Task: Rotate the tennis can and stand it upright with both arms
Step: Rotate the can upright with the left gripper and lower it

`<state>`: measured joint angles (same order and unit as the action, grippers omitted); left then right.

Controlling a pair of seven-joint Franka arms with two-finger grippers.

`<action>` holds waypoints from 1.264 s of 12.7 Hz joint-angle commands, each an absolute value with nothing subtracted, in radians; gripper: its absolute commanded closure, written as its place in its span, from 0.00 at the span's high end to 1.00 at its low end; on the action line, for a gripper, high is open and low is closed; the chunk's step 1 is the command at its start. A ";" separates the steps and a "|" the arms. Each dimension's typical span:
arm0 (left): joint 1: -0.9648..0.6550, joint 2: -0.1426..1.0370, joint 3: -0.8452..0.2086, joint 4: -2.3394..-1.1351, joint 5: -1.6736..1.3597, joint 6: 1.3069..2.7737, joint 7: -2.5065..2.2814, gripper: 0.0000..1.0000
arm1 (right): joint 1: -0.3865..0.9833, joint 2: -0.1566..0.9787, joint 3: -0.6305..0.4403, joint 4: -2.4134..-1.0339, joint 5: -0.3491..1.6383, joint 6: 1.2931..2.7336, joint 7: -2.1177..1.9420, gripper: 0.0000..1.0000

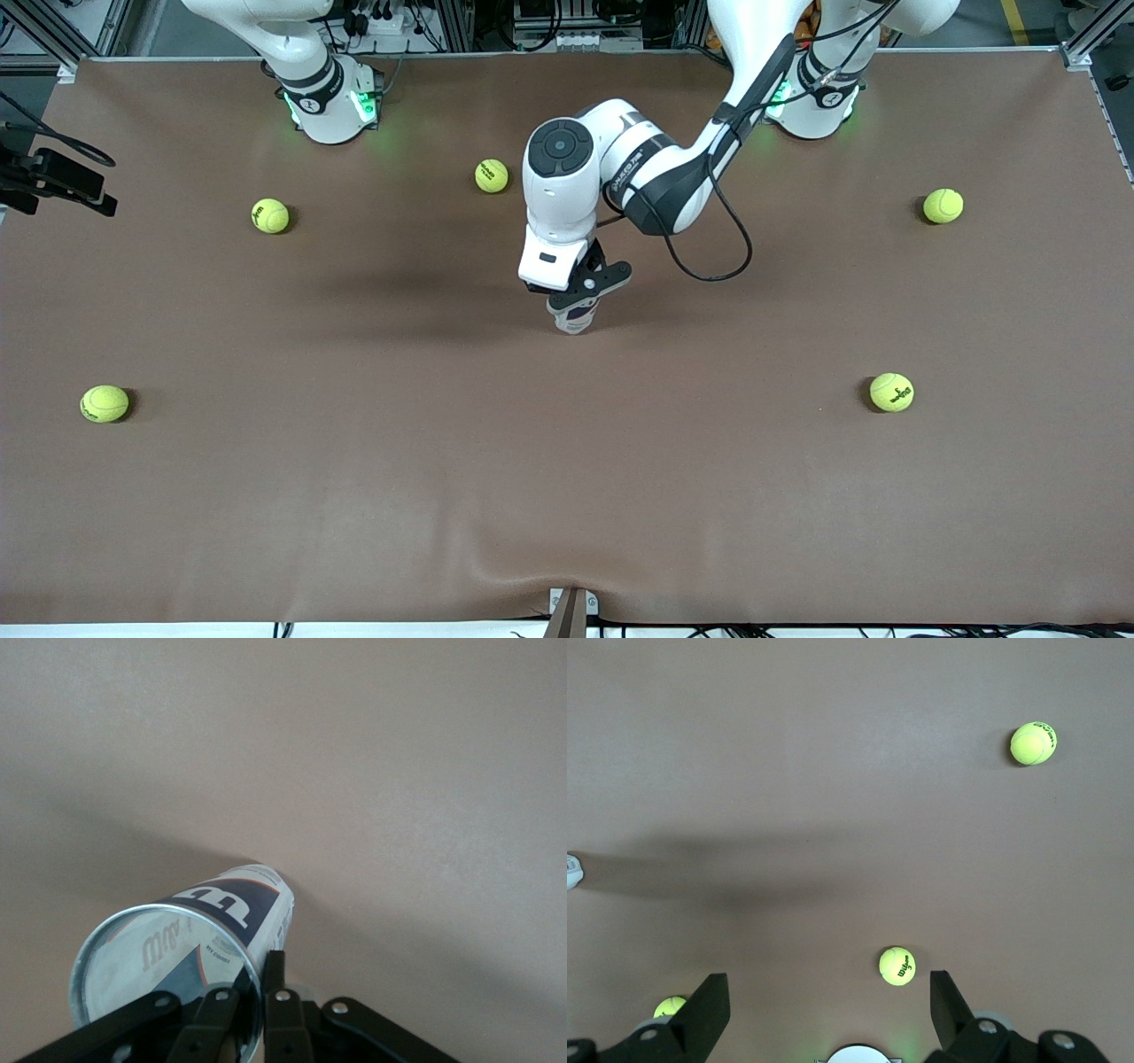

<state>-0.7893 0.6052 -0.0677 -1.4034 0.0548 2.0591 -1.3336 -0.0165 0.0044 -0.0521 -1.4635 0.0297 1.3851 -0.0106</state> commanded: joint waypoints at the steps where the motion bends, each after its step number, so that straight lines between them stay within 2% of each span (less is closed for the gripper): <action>1: -0.804 0.629 -0.058 -1.370 0.078 2.054 -1.354 0.48 | -0.021 -0.003 -0.052 -1.460 0.015 1.384 -0.017 1.00; 2: -0.804 0.629 -0.058 -1.370 0.078 2.054 -1.368 0.69 | -0.021 -0.002 -0.052 -1.459 0.015 1.385 -0.017 1.00; 3: -0.804 0.629 -0.057 -1.370 0.080 2.054 -1.374 1.00 | -0.020 -0.003 -0.052 -1.459 0.014 1.387 -0.017 1.00; 7: -0.811 0.618 -0.058 -1.370 0.107 2.056 -1.376 1.00 | -0.021 -0.002 -0.054 -1.459 0.014 1.385 -0.017 1.00; 12: -0.789 0.513 -0.064 -1.359 0.088 2.048 -1.374 1.00 | -0.021 -0.002 -0.054 -1.459 0.015 1.385 -0.017 1.00; 16: -0.674 0.437 -0.067 -1.335 0.009 2.037 -1.341 1.00 | -0.020 -0.002 -0.052 -1.459 0.015 1.387 -0.017 1.00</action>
